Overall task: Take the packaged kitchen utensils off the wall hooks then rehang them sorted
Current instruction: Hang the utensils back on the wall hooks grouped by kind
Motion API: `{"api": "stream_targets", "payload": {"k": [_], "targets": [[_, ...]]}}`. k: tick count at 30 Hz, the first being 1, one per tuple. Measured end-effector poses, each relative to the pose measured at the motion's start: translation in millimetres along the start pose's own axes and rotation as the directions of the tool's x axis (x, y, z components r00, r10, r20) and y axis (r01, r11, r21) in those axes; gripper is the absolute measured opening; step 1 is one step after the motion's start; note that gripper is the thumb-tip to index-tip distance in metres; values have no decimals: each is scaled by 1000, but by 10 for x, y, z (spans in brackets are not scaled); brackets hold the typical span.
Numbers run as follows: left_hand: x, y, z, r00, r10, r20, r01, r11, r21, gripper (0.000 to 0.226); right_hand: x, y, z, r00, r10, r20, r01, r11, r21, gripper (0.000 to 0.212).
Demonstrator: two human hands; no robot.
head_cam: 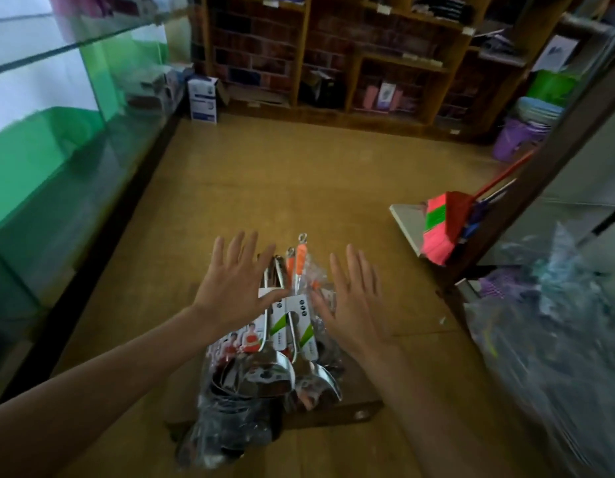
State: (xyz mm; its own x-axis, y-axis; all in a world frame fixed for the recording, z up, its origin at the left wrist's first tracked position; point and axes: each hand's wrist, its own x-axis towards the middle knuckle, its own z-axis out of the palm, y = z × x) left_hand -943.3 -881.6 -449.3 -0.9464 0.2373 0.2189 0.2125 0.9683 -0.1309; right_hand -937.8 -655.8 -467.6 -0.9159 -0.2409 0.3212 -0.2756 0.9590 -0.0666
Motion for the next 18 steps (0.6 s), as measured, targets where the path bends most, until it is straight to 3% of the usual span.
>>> {"api": "stream_targets", "payload": {"k": [7,13,15,18], "targets": [[55,-69,734,994,-42,101,39,999,30,84,1,-324,603,991,-9,131,3,999,49,83],[213,-9,1064,978,-66,199,65,998,9,68,-21,-581,901,970,41,241,-59,996,69,70],[314,21,1134,970,-101,221,113,993,-41,61,-19,-688,902,974,75,213,-86,995,46,59],[472,49,1140,946,-197,259,237,962,-133,65,1,-810,879,955,136,264,-155,986,53,61]]}}
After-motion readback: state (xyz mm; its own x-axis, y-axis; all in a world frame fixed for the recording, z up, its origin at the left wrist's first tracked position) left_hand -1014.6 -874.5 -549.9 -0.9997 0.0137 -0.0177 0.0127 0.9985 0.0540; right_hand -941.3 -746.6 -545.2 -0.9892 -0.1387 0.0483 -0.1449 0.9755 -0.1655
